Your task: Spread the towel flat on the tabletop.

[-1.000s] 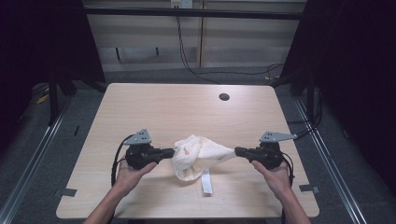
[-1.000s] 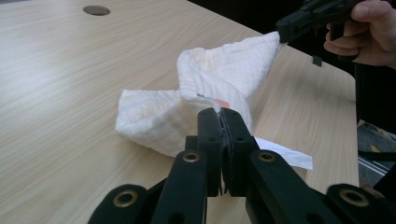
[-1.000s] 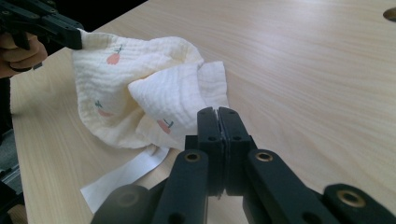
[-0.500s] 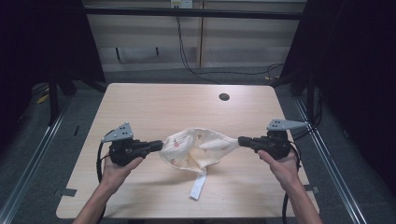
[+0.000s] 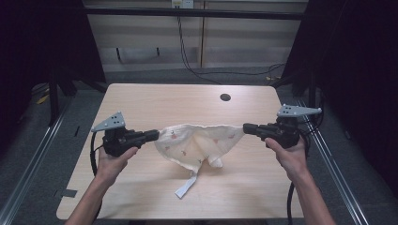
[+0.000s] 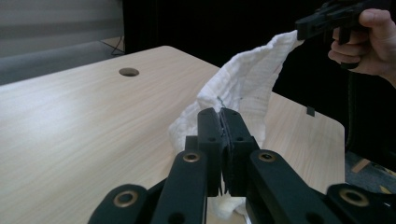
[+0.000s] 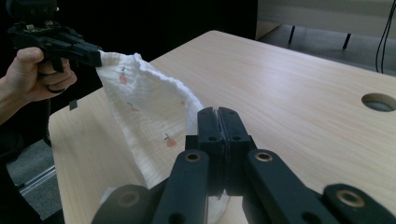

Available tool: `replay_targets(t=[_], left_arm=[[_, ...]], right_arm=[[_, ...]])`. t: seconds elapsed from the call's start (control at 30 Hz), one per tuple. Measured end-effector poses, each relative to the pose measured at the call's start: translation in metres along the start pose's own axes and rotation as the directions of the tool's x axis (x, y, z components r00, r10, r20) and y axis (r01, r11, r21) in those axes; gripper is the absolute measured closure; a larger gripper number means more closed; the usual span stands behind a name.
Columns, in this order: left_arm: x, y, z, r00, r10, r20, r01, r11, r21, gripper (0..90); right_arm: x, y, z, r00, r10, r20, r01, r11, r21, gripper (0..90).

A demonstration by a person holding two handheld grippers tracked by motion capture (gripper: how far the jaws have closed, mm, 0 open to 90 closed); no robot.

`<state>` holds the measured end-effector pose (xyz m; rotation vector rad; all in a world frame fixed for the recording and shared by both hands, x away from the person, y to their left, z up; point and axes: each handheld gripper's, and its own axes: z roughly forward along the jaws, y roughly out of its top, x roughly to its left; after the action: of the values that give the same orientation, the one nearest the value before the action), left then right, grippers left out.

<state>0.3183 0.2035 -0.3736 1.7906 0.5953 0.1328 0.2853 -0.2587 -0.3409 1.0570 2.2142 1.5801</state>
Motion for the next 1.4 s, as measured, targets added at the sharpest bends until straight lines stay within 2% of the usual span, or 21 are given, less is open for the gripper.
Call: replay_targets(t=[0.17, 0.4, 0.43, 0.5, 0.73, 0.83, 0.93, 1.0, 1.03, 1.07, 1.17, 1.2, 1.23, 1.37, 1.4], left_arm=[[0.002, 0.013, -0.01, 0.9999, 0.014, -0.01, -0.014, 0.9997, -0.02, 88.1], [-0.003, 0.026, -0.021, 0.9991, 0.041, -0.009, -0.041, 0.9987, -0.031, 88.1], [-0.007, 0.031, -0.024, 0.9987, 0.052, -0.001, -0.052, 0.9978, -0.04, 88.1], [-0.011, 0.034, -0.026, 0.9976, 0.069, -0.003, -0.069, 0.9969, -0.037, 88.1], [-0.02, 0.044, -0.039, 0.9959, 0.089, -0.018, -0.09, 0.9939, -0.064, 88.1], [-0.025, 0.048, -0.047, 0.9951, 0.095, -0.028, -0.096, 0.9934, -0.062, 88.2], [-0.033, 0.05, -0.052, 0.9943, 0.106, -0.006, -0.106, 0.9924, -0.063, 88.2], [-0.035, 0.048, -0.055, 0.9948, 0.092, 0.045, -0.088, 0.9928, -0.082, 88.2], [-0.034, 0.047, -0.056, 0.9948, 0.091, 0.046, -0.087, 0.9928, -0.082, 88.2], [-0.034, 0.045, -0.055, 0.9956, 0.09, 0.027, -0.088, 0.9937, -0.07, 88.2], [-0.028, 0.039, -0.049, 0.9969, 0.078, 0.012, -0.077, 0.9954, -0.058, 88.2], [-0.025, 0.036, -0.046, 0.9973, 0.072, 0.012, -0.071, 0.9964, -0.047, 88.2], [-0.021, 0.031, -0.037, 0.9972, 0.074, -0.012, -0.074, 0.997, -0.022, 88.2], [-0.008, 0.026, -0.021, 0.9986, 0.047, -0.022, -0.047, 0.9989, 0.006, 88.1], [-0.008, 0.026, -0.021, 0.9986, 0.047, -0.022, -0.047, 0.9989, 0.006, 88.2]], right_arm=[[0.009, 0.009, -0.003, 0.9994, -0.035, -0.005, 0.035, 0.9994, -0.004, 89.3], [0.01, 0.023, -0.013, 0.999, -0.044, 0.004, 0.044, 0.9983, -0.038, 89.3], [0.014, 0.027, -0.018, 0.9987, -0.05, 0.014, 0.05, 0.9968, -0.062, 89.3], [0.019, 0.031, -0.022, 0.9976, -0.068, 0.009, 0.069, 0.9946, -0.078, 89.3], [0.035, 0.04, -0.033, 0.9936, -0.113, 0.008, 0.113, 0.9913, -0.068, 89.3], [0.045, 0.043, -0.045, 0.9914, -0.131, 0.004, 0.131, 0.9869, -0.095, 89.3], [0.052, 0.045, -0.053, 0.9897, -0.143, -0.002, 0.142, 0.9843, -0.105, 89.3], [0.058, 0.044, -0.057, 0.9884, -0.151, -0.009, 0.149, 0.9822, -0.114, 89.3], [0.061, 0.042, -0.058, 0.9878, -0.155, -0.011, 0.153, 0.9811, -0.119, 89.3], [0.063, 0.04, -0.058, 0.9866, -0.163, -0.006, 0.161, 0.9807, -0.111, 89.3], [0.061, 0.035, -0.055, 0.9867, -0.163, -0.004, 0.162, 0.9823, -0.095, 89.3], [0.058, 0.031, -0.051, 0.9882, -0.153, -0.004, 0.152, 0.9844, -0.088, 89.3], [0.05, 0.024, -0.043, 0.992, -0.126, -0.006, 0.125, 0.9895, -0.072, 89.3], [0.033, 0.014, -0.027, 0.9961, -0.088, -0.002, 0.088, 0.9955, -0.035, 89.3], [0.033, 0.014, -0.027, 0.9961, -0.088, -0.002, 0.088, 0.9955, -0.035, 89.3]])
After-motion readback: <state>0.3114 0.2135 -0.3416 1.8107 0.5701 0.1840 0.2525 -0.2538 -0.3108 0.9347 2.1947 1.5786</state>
